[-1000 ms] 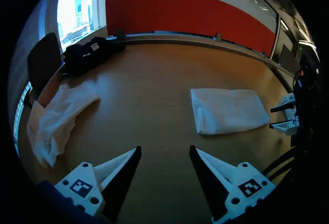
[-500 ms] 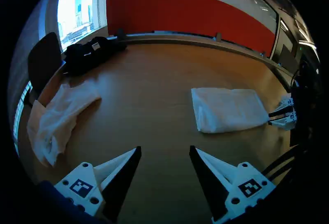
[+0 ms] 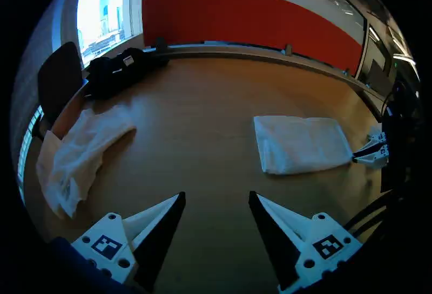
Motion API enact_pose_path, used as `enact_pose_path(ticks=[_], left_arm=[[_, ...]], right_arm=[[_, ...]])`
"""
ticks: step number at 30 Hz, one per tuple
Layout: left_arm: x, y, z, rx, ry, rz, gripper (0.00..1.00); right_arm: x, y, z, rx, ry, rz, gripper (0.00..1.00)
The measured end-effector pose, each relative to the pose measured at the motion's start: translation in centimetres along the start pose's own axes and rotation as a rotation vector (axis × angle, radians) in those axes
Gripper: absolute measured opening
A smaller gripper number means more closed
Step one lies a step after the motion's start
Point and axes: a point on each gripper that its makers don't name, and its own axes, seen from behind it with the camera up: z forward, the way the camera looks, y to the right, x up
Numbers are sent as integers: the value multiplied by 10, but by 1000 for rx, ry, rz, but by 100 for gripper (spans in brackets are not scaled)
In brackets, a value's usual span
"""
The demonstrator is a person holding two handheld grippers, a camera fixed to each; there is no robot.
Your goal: Fold towel
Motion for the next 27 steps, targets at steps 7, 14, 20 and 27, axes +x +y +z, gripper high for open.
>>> enact_pose_path(ticks=[7,14,20,27], left_arm=[[-2,-1,-1,0,-2,-1,87],[-2,-1,-2,-1,-1,4,87],[1,-4,-3,2,3,-1,87],[4,-5,-5,4,8,-7,87]], right_arm=[[3,-2,-1,7,10,23,7],[13,-1,-8,-1,38,21,6],[37,3,-19,-22,77,-16,6],[77,6,-30,-44,134,-65,6]])
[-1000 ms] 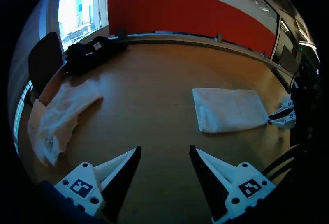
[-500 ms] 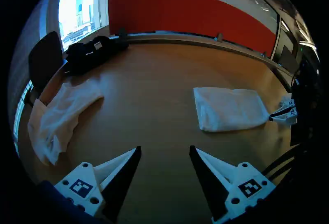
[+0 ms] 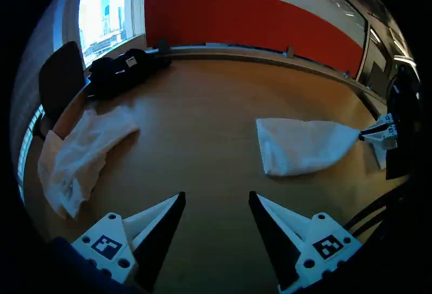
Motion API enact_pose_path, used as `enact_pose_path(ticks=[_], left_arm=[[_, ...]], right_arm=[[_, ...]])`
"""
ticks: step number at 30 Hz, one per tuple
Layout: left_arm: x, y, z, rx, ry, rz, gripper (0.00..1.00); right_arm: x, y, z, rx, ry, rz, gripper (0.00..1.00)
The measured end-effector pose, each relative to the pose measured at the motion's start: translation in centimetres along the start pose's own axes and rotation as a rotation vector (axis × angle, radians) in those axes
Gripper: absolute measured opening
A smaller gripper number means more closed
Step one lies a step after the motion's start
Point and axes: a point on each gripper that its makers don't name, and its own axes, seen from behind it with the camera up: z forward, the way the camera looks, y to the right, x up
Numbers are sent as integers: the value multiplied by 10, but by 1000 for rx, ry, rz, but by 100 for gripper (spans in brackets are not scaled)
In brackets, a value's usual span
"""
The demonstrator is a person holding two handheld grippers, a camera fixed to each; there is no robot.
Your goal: Fold towel
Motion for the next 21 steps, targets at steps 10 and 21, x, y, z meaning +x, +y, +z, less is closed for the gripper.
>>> enact_pose_path(ticks=[10,21], left_arm=[[2,2,-2,0,4,-1,87],[4,2,-3,-1,9,-3,87]], right_arm=[[53,-1,-7,-4,69,-69,6],[65,-3,-3,11,68,-99,6]])
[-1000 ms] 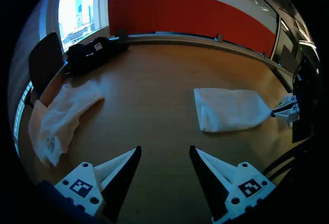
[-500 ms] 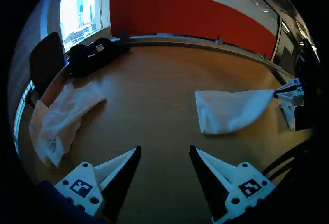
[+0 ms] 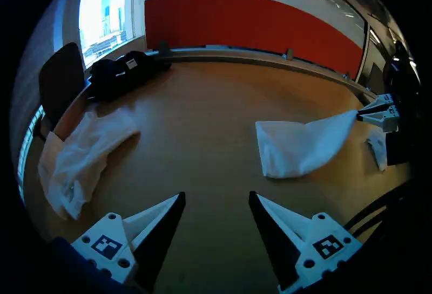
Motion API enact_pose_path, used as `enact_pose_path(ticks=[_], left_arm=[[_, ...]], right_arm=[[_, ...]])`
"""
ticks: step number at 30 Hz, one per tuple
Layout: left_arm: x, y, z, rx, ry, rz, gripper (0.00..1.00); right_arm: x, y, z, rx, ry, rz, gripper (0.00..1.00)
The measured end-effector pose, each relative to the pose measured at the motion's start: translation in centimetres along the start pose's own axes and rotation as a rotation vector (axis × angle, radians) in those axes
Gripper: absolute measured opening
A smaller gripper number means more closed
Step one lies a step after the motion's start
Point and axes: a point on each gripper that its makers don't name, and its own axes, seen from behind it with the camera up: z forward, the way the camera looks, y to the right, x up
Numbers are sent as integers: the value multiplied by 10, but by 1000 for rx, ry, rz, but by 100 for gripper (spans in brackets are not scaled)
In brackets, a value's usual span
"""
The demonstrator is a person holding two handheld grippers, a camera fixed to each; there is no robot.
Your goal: Fold towel
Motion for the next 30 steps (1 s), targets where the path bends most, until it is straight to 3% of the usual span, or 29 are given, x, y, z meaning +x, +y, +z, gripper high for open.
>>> enact_pose_path(ticks=[9,18,30], left_arm=[[2,-2,-3,-1,10,-8,87],[-2,-5,-6,-6,14,-28,87],[-6,-13,-14,-6,28,-40,87]], right_arm=[[29,-13,20,42,14,-53,6],[56,-44,50,117,17,-98,6],[77,-85,85,205,7,-109,6]])
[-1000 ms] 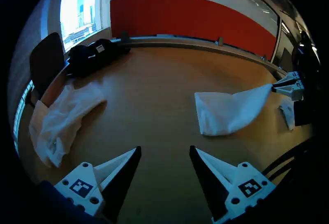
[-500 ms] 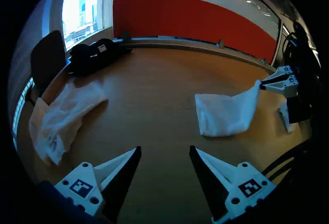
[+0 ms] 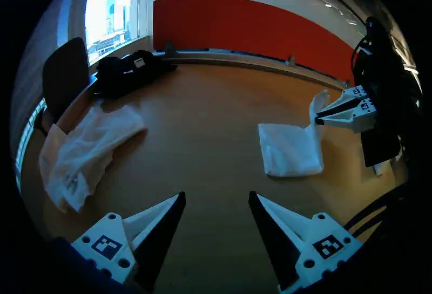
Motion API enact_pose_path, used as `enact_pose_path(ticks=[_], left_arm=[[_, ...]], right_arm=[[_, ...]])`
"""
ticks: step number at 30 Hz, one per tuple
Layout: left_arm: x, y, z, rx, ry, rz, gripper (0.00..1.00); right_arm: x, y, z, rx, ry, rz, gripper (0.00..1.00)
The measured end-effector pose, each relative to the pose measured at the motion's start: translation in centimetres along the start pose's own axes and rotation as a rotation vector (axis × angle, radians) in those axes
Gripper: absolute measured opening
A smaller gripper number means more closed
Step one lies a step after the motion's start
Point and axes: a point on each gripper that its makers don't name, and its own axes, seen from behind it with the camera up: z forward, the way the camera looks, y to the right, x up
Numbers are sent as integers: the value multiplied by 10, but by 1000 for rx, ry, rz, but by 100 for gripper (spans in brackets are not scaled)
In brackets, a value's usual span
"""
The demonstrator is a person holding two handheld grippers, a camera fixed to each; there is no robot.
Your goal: Fold towel
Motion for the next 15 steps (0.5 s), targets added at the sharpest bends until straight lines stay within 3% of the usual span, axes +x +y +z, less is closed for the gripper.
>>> enact_pose_path(ticks=[15], left_arm=[[8,-4,-3,4,71,11,87]], right_arm=[[-5,-20,19,56,-47,-7,6]])
